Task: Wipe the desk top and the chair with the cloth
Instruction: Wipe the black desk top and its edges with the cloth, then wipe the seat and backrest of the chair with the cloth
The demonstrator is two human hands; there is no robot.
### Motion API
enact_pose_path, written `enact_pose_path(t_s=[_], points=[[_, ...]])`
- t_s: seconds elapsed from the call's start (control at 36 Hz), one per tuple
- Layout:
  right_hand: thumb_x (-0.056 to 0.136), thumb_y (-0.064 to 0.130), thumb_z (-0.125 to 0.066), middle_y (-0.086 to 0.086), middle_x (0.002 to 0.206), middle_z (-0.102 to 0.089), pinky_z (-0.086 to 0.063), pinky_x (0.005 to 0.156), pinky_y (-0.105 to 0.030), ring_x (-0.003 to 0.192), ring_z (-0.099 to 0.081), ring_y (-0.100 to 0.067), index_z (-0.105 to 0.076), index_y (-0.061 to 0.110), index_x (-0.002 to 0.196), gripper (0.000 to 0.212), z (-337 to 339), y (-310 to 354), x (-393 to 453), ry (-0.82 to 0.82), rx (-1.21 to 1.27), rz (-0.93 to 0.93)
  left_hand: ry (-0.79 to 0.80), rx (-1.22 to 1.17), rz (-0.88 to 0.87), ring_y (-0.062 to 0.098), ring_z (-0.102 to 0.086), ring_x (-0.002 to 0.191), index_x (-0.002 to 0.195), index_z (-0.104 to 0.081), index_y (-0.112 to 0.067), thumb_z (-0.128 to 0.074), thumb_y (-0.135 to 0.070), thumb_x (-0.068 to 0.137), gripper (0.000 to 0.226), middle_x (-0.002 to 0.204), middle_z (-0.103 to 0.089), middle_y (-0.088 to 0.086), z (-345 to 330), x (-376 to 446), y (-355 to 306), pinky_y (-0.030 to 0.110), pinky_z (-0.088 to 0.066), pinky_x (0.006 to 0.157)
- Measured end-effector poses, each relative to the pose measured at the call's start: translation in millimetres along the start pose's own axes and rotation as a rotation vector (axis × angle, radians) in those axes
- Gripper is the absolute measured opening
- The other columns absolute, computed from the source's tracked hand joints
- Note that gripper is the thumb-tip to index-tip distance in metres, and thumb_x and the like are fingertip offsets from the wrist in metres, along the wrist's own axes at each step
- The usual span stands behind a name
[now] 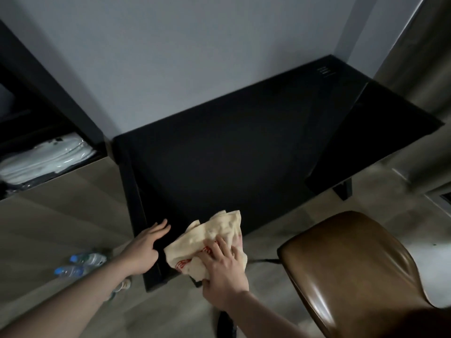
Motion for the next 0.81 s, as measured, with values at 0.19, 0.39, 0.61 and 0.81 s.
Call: enact_pose_path(t_s=[0.19, 0.39, 0.61, 0.81], points=[[0.075, 0.02, -0.051, 0.015, 0.144, -0.039, -0.037, 0.11, -0.035, 0.14, -0.031, -0.012, -0.046, 0.037, 0.138, 0.065, 15.3, -44.2, -71.8, -0.042, 0.255, -0.183, -0.14, -0.108, -0.059, 0.007, -0.027, 0.151, 0.144, -0.054, -0.034, -0.044, 0.015, 0.08, 0.081, 0.154, -0.042, -0.012, -22.5, -40.9, -79.1, 0.012, -0.012, 0.117], [0.069, 0.005, -0.064, 0.012, 0.095, -0.057, -0.043, 0.076, -0.026, 0.089, -0.057, -0.015, -0.063, 0.027, 0.099, 0.036, 23.8, -161.4, -143.6, -0.39, 0.522, -0.677, -0.02, -0.205, -0.341, -0.005, -0.049, 0.126, 0.114, -0.073, -0.03, -0.039, 0.003, 0.064, 0.069, 0.128, -0.057, -0.025, -97.3, -37.4, -180.3, 0.003, -0.022, 0.108], [0.08, 0.008, -0.062, -0.008, 0.126, -0.056, -0.05, 0.093, -0.039, 0.114, -0.055, -0.032, -0.065, 0.017, 0.12, 0.041, 33.7, -265.9, -204.3, -0.507, 0.401, -0.942, 0.167, -0.165, -0.295, 0.004, -0.048, 0.132, 0.121, -0.069, -0.027, -0.038, 0.008, 0.069, 0.07, 0.141, -0.054, -0.016, -182.5, 0.3, -232.4, 0.011, -0.03, 0.109], [0.083, 0.03, -0.06, -0.003, 0.149, -0.034, -0.047, 0.097, -0.046, 0.138, -0.03, -0.029, -0.04, 0.028, 0.146, 0.066, -24.4, -319.5, -207.5, -0.013, 0.153, -0.897, 0.263, -0.075, -0.174, 0.01, -0.044, 0.135, 0.129, -0.063, -0.024, -0.044, 0.003, 0.077, 0.061, 0.145, -0.047, -0.012, -258.5, 33.1, -239.9, 0.012, -0.03, 0.104]])
Point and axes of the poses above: each hand's wrist, its own x-axis towards the middle knuckle, its own z-axis out of the back of the hand, y = z × x, the point moved 7 cm from there along x, towards the middle knuckle
